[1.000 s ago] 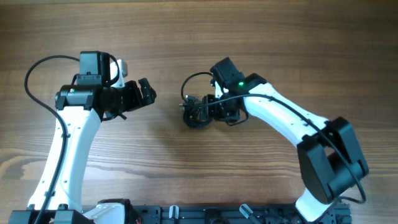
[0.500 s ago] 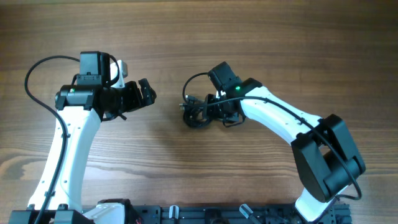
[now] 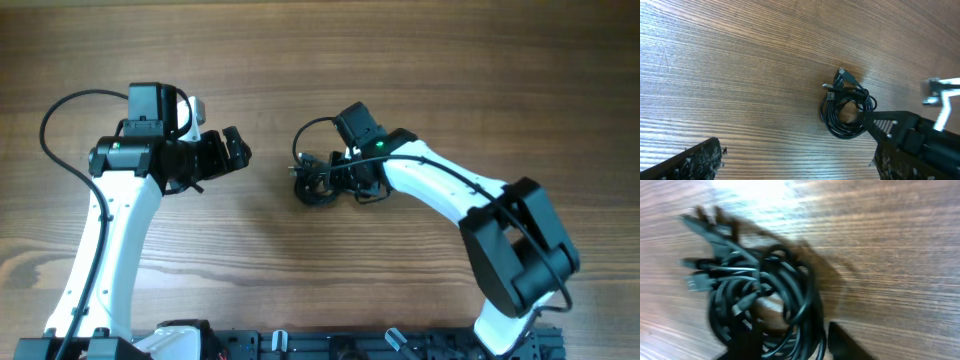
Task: Untangle cables
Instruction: 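Move the right gripper to the black cable bundle and grasp it, then lift the bundle with the right gripper toward the left gripper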
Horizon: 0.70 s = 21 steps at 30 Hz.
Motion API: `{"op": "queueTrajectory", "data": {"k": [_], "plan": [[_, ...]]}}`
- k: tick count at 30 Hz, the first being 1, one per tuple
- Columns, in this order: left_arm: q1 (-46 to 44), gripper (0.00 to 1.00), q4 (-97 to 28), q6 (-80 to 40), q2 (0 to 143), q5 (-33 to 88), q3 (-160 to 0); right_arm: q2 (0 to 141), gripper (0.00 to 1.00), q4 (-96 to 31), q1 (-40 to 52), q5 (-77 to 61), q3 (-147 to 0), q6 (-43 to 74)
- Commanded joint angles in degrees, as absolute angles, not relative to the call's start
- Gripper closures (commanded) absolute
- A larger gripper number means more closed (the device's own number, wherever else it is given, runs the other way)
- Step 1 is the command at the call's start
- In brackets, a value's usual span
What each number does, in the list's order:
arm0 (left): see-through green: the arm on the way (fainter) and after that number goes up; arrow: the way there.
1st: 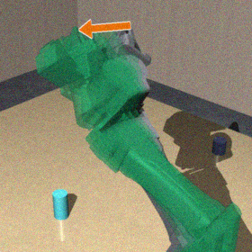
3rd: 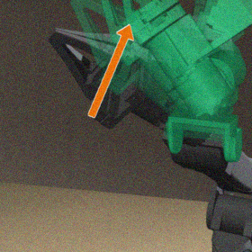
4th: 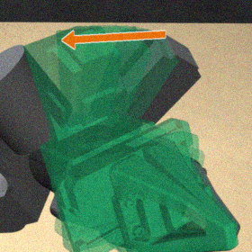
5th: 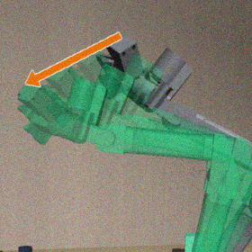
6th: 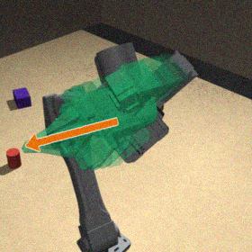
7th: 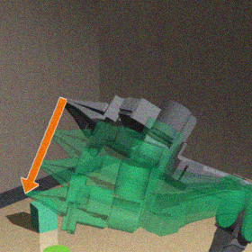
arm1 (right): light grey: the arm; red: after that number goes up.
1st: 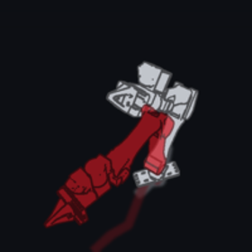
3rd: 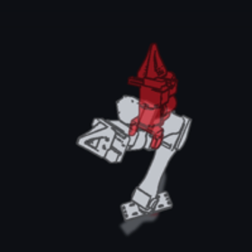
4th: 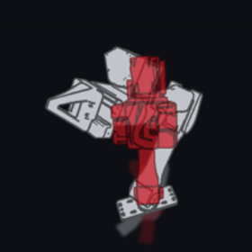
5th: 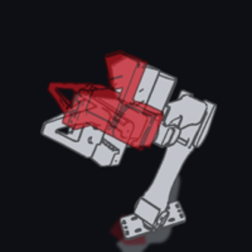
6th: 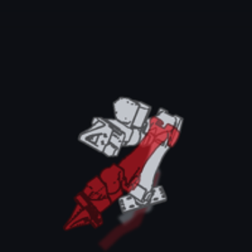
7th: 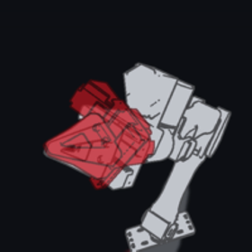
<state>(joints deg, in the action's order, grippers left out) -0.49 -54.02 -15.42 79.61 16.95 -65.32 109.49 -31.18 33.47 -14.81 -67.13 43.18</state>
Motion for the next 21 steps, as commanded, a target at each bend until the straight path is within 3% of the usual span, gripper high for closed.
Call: {"op": "queueTrajectory", "data": {"k": [1, 3, 12, 18, 21], "plan": [[-0.86, 0.0, -54.08, -15.9, 80.07, 16.4, -66.32, 111.24, 0.83, -31.05, 33.95, -15.46, -66.72, 43.66], [-0.86, 0.0, -54.08, -15.9, 80.05, 16.4, -66.32, 111.15, 0.96, -30.68, 33.95, -15.51, -66.74, 43.68], [-0.86, 0.0, -54.08, -15.97, 80.05, 17.19, -66.32, 102.3, 0.96, -34.98, 33.76, -18.7, -70.32, 38.44], [-0.86, 0.0, -54.02, -15.94, 80.05, 36.42, -66.32, 89.84, 0.96, -30.46, 33.8, -26.98, -70.67, 35.97], [-0.93, 0.0, -54.13, -15.94, 80.05, 40.38, -66.32, 86.87, 0.95, -30.46, 33.8, -27.09, -70.67, 36.03]]}}
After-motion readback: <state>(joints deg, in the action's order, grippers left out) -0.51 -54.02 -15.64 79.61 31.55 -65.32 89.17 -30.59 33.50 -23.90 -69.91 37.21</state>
